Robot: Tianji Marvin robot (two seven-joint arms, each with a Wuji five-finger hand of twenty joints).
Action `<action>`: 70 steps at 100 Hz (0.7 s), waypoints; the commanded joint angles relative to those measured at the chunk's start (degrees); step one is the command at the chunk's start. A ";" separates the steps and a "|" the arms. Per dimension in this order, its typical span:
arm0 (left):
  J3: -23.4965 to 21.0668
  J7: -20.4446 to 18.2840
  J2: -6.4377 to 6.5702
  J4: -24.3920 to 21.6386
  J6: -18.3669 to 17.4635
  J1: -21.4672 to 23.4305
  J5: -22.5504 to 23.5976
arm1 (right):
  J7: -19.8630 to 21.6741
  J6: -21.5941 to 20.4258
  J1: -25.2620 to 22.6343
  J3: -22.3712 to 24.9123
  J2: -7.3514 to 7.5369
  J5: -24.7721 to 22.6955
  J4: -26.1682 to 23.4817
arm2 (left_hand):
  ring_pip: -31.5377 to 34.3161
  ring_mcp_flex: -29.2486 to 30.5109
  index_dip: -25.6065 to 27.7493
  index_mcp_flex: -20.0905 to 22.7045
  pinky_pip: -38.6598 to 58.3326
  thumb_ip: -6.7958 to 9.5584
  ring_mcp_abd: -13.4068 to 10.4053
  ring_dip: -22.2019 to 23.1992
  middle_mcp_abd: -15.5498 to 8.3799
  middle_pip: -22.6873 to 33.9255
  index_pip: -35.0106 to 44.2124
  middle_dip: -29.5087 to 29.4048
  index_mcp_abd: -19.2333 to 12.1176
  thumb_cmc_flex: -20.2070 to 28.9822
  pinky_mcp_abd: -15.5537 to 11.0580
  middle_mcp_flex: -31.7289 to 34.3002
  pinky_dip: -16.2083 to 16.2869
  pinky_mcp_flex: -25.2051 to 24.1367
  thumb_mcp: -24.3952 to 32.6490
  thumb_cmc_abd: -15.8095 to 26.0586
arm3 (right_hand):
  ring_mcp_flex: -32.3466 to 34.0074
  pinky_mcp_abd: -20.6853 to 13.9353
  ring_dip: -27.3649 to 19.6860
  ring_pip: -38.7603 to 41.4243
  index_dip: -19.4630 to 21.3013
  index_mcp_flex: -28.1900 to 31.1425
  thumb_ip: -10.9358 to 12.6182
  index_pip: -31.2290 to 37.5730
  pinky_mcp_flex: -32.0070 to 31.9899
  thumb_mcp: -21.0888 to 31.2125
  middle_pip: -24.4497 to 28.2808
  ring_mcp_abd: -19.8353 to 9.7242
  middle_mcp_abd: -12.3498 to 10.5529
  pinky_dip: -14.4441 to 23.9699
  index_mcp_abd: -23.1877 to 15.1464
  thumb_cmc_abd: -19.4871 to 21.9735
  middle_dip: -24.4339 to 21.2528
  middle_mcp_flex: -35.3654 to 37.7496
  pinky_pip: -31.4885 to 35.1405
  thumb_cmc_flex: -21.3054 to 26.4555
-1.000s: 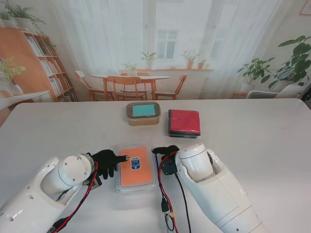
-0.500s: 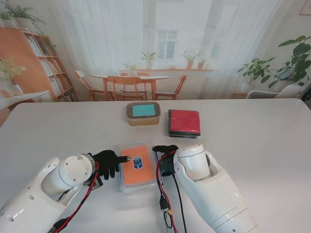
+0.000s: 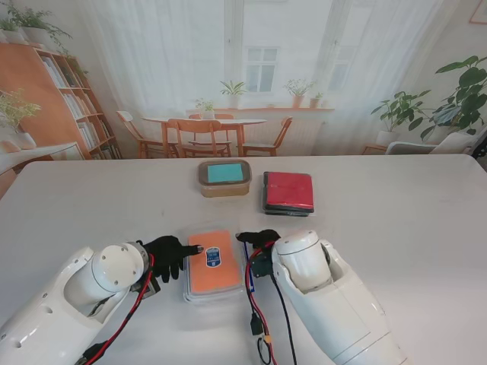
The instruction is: Pair container bodies with their lids
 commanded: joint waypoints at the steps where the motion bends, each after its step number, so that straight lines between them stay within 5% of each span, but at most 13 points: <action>1: 0.24 -0.13 -0.43 -0.31 -0.06 0.35 -0.20 | -0.10 4.02 -1.97 -1.04 0.23 0.69 3.09 | 1.79 2.01 0.34 1.70 1.64 -0.18 5.45 -0.78 -0.63 1.49 2.14 -0.55 -2.32 -0.13 -3.59 1.37 -0.24 2.13 -0.59 -1.01 | -2.29 -1.51 1.28 -1.78 2.03 -1.27 1.29 1.41 0.67 3.87 -15.55 1.06 9.49 1.33 1.80 -3.49 -4.31 -5.80 2.84 7.46; 24: 0.18 -0.19 -0.42 -0.22 -0.07 0.33 -0.31 | -2.74 4.24 -1.90 -1.16 -0.22 2.09 3.87 | 1.84 2.04 0.29 1.71 1.69 -0.18 5.45 -0.80 -0.68 1.51 2.20 -0.55 -2.33 -0.25 -3.62 1.32 -0.38 2.14 -0.67 -1.02 | -3.72 -2.89 3.49 2.70 3.00 -1.40 0.33 3.46 0.69 6.38 -14.93 -1.29 8.08 1.76 -0.96 -5.01 0.33 -6.08 3.23 8.72; 44: 0.04 0.02 -0.49 -0.16 -0.21 0.42 -0.44 | -2.91 3.59 -3.73 0.18 -0.45 -0.20 2.51 | 1.87 2.09 0.27 1.75 1.73 -0.16 5.40 -0.83 -0.60 1.56 2.24 -0.54 -2.40 -0.17 -3.61 1.40 -0.46 2.15 -0.66 -1.11 | -9.25 0.51 0.27 -5.04 1.34 -2.14 0.00 2.18 -6.01 4.46 -18.33 -0.49 7.74 2.26 -2.04 -4.28 -8.85 -4.90 -0.48 6.71; 70: 0.52 -0.16 -0.49 0.13 -0.33 -0.32 -0.78 | -1.35 0.28 -5.82 -0.94 2.10 -3.78 -0.81 | 1.94 2.13 0.21 1.75 1.86 -0.17 5.42 -0.82 -0.64 1.59 2.17 -0.54 -2.52 -0.25 -3.69 1.41 -0.53 2.32 -0.68 -1.07 | -10.91 0.44 0.36 -6.20 2.28 -0.90 0.20 3.29 -9.65 3.04 -17.05 -2.13 7.50 3.09 0.24 -3.44 -8.14 -5.17 -0.87 5.82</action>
